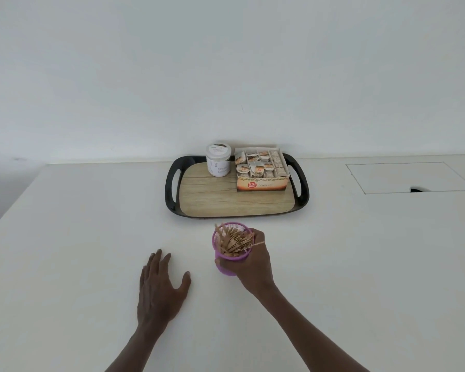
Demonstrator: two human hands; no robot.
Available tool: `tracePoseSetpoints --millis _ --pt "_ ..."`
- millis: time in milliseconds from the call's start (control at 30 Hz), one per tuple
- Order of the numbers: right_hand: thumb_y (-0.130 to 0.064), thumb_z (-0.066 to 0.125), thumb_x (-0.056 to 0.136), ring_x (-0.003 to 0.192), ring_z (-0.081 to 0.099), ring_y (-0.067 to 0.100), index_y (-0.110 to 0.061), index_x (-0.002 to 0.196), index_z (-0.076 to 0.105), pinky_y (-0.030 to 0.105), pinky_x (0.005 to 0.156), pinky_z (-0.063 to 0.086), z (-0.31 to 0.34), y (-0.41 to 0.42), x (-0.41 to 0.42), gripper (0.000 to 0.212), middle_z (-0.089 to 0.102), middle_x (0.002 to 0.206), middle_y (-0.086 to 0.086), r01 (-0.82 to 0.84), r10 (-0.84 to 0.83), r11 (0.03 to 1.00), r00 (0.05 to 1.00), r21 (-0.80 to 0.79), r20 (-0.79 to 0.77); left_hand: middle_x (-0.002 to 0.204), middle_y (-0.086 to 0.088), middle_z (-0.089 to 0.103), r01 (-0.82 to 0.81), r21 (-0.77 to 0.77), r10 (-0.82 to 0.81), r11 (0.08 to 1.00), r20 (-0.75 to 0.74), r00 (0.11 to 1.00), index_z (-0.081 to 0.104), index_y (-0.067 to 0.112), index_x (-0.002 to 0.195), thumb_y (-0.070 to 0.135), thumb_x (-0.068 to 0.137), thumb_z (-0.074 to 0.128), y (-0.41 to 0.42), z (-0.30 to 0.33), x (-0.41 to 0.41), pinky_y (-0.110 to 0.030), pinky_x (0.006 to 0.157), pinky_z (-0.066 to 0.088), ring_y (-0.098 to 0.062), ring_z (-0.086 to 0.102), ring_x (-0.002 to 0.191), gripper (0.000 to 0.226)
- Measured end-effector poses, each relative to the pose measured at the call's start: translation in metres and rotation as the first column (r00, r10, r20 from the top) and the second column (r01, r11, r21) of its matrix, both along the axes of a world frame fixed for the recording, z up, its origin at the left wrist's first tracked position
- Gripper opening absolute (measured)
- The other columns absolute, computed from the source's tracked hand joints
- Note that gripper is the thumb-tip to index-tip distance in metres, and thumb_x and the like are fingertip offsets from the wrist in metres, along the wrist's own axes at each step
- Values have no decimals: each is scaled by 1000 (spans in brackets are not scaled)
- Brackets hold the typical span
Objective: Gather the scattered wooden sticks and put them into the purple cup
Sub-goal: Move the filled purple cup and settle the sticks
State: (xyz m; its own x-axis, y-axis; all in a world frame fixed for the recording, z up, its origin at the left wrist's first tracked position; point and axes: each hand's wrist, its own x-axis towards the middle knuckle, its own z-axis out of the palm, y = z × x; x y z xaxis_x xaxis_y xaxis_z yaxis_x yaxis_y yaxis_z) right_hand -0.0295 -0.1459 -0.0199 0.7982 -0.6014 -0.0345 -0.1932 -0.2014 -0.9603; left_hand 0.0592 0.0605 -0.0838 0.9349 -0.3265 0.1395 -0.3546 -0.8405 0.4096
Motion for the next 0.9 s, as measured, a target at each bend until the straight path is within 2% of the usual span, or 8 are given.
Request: tracePoseSetpoints --millis 100,300,400,500,600,767,833,900 --pt "-43 96 40 107 63 8 -29 121 48 25 80 60 -2 4 -1 95 64 115 -12 -52 52 998 998 -22 -19 156 -12 38 6 -2 -6 1000 1 1000 49 9 140 51 85 61 1 0 1 -47 118 30 -27 30 146 71" --pt "-38 98 40 107 64 8 -28 123 48 27 82 60 -3 4 -3 97 65 115 -11 -59 59 998 998 -1 -29 154 -13 40 8 -7 -8 1000 23 1000 51 9 139 55 82 53 1 1 0 -45 118 31 -28 32 146 73" --pt "-37 97 40 105 64 9 -29 119 48 26 78 60 -2 1 -4 94 64 115 -9 15 -14 1000 1000 23 -13 154 -13 40 1 -7 -1 1000 28 1000 51 8 138 54 82 53 1 1 0 -46 118 31 -28 32 145 73" --pt "-38 97 41 106 63 7 -28 121 47 22 81 59 -1 1 -4 95 64 115 -11 -41 41 999 999 -6 -31 154 -13 40 9 -8 -9 1000 20 1000 51 9 138 54 82 53 1 1 0 -46 118 31 -28 32 146 72" --pt "-39 97 41 107 62 8 -28 121 47 25 83 58 -1 -1 -5 95 62 116 -11 27 -27 1000 999 10 -23 154 -13 40 6 -5 -5 1000 19 1000 51 9 138 52 83 57 0 1 0 -47 117 31 -28 32 145 70" --pt "-40 96 41 108 61 7 -29 122 48 29 85 59 -3 0 -7 95 63 116 -12 -22 20 999 999 -36 -40 154 -13 41 2 -15 -1 1000 32 999 53 8 137 54 82 52 1 1 0 -46 118 31 -28 33 145 72" --pt "-37 97 42 108 61 9 -29 120 47 30 85 59 -2 -1 -8 93 61 116 -10 32 -33 999 999 -28 -22 155 -13 39 4 -13 -4 1000 28 1000 51 8 138 55 82 49 0 1 -1 -47 118 30 -27 31 146 74" --pt "-37 97 42 109 60 8 -31 121 46 29 86 58 -1 -1 -7 94 61 117 -11 -26 23 997 999 -73 -36 160 -12 31 18 -5 -18 1000 20 1000 46 8 143 55 83 49 0 1 0 -46 121 24 -25 22 150 76"
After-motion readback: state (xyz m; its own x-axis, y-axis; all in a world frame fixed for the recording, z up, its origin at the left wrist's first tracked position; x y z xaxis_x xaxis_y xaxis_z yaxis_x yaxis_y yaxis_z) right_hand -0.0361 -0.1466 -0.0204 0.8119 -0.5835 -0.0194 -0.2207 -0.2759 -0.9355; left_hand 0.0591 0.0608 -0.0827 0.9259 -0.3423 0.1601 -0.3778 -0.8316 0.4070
